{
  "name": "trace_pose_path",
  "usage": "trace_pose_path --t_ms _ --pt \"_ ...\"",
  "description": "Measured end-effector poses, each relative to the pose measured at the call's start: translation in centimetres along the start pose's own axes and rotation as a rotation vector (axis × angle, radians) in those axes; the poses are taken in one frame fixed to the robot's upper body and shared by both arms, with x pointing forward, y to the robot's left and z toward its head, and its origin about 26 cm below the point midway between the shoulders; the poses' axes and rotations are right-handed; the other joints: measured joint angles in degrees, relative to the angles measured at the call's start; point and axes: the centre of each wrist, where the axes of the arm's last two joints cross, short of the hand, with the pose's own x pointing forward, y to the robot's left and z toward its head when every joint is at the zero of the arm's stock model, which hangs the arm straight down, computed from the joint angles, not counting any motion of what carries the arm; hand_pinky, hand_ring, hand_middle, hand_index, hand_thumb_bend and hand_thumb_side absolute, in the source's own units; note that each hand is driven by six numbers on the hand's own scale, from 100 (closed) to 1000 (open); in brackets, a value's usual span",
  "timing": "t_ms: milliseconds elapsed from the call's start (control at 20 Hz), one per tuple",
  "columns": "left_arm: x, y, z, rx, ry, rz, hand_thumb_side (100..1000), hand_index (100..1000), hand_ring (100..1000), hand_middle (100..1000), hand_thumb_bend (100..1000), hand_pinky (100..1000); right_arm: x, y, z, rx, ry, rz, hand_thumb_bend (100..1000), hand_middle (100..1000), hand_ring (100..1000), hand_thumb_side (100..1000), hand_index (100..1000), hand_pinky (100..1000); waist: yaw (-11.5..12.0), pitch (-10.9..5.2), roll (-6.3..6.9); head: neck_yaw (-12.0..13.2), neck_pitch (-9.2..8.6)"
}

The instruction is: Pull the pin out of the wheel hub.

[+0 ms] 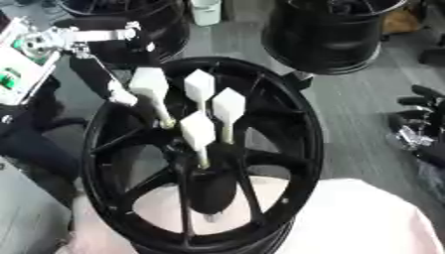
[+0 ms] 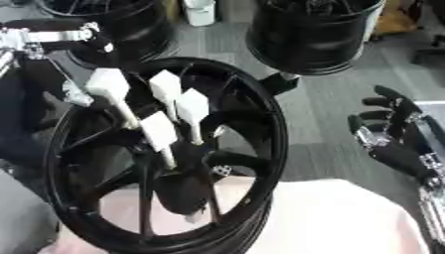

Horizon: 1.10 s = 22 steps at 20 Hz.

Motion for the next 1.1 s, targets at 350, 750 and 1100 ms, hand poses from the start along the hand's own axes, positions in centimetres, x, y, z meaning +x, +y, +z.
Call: trace_pose_path --t_ms 350,750,1100 --pt "-4.8 -1.3 9.5 0.150 0.321 0.103 264 550 460 413 507 590 -0.1 -0.3 0.1 -0.023 0.003 0.000 288 784 749 305 942 667 1.38 0.19 -1.54 0.91 -0.04" --pt "-9.5 -9.8 12.8 0.072 0.571 0.251 310 677 587 554 616 649 -0.1 0.0 0.0 -0.022 0.000 -0.010 288 784 749 305 943 667 0.27 0.23 -2.23 2.83 -0.03" --pt "-10.7 -13.7 12.8 0.144 0.664 0.315 673 841 806 815 679 736 -0.1 0.3 0.0 -0.023 -0.001 -0.025 286 783 748 308 944 667 0.11 0.24 -3.23 2.89 0.01"
